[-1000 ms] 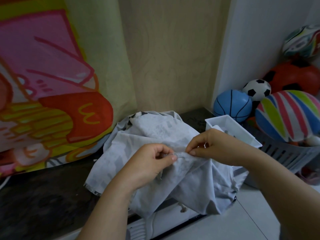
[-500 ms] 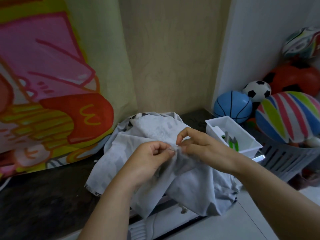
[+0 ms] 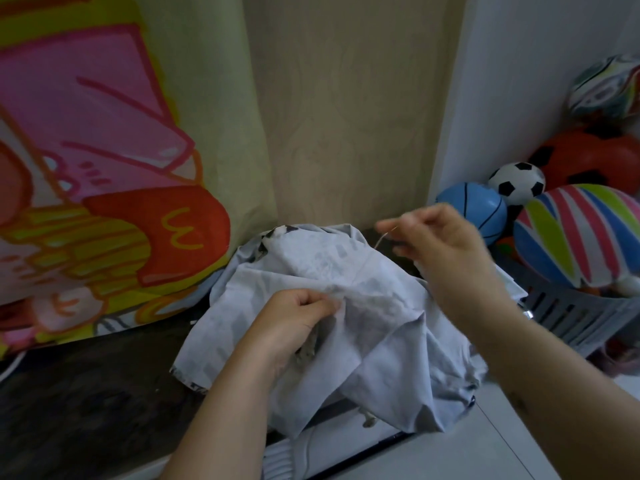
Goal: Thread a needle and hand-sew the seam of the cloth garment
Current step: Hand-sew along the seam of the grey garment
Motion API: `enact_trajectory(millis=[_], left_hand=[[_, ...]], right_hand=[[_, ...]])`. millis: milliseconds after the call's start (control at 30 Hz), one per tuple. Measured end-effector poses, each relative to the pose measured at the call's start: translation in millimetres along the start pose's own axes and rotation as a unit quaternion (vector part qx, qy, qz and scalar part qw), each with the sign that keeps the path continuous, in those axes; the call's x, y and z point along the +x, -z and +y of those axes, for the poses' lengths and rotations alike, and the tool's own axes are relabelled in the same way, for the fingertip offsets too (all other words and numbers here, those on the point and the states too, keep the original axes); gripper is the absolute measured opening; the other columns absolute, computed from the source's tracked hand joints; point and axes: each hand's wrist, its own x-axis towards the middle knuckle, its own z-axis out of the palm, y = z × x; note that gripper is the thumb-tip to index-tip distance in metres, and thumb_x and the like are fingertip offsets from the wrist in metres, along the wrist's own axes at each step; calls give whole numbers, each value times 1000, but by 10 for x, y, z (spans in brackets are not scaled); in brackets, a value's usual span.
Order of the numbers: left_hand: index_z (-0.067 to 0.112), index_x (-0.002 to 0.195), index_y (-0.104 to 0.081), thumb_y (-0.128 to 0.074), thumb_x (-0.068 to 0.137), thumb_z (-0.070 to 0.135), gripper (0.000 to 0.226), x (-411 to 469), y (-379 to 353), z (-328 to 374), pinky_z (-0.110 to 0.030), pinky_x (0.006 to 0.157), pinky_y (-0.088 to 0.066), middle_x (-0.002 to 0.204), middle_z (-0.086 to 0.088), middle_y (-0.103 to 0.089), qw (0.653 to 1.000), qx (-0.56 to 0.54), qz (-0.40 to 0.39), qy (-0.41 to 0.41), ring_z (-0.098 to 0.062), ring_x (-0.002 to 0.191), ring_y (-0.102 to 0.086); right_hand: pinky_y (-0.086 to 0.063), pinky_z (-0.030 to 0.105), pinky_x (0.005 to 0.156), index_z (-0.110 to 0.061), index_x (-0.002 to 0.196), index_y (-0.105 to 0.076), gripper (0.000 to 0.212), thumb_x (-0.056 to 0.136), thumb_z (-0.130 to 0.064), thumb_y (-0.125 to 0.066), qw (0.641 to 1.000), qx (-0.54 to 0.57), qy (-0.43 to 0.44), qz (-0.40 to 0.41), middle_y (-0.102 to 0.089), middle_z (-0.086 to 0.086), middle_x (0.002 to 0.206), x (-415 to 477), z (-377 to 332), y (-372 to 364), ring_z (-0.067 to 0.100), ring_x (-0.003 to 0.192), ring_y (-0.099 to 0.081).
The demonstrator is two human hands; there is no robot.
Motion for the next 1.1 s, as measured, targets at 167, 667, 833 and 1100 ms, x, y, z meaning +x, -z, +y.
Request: enact_trajectory(millis=[167, 667, 833, 1100], left_hand=[[1, 82, -67, -65, 88, 26, 26, 114, -22, -120, -29, 61, -43, 70, -6, -57, 998, 36, 37, 24, -19, 66, -53], [-1, 71, -62, -58, 89, 22, 30, 277, -23, -331, -29, 61, -42, 76, -14, -64, 975, 177, 132, 6, -25, 77, -60], [19, 77, -60, -57, 93, 23, 17, 232, 9, -180, -16, 57, -34, 74, 10, -58, 971, 204, 113, -55, -4, 69, -52], [25, 78, -66, -67, 87, 18, 12, -107, 61, 69, -11, 53, -42, 63, 16, -62, 973, 140, 28, -180, 4, 56, -54]], right_hand=[[-59, 32, 60, -7, 74, -53, 24, 96, -9, -44, 867, 447, -214, 50, -57, 2, 57, 40, -293, 69, 15, 59, -67], [-54, 39, 40, 8, 56, -57, 19, 73, 4, -50, 743, 582, -330, -17, -56, 10, 53, -102, -661, 5, 20, 42, -60], [-58, 29, 58, -4, 76, -58, 18, 90, -10, -50, 896, 295, -302, -137, -64, 7, 73, -66, -312, -12, 14, 59, -66], [-59, 26, 69, -1, 96, -63, 15, 90, -15, -61, 905, -222, -261, -252, -66, 13, 80, -37, 286, 64, 11, 63, -65]])
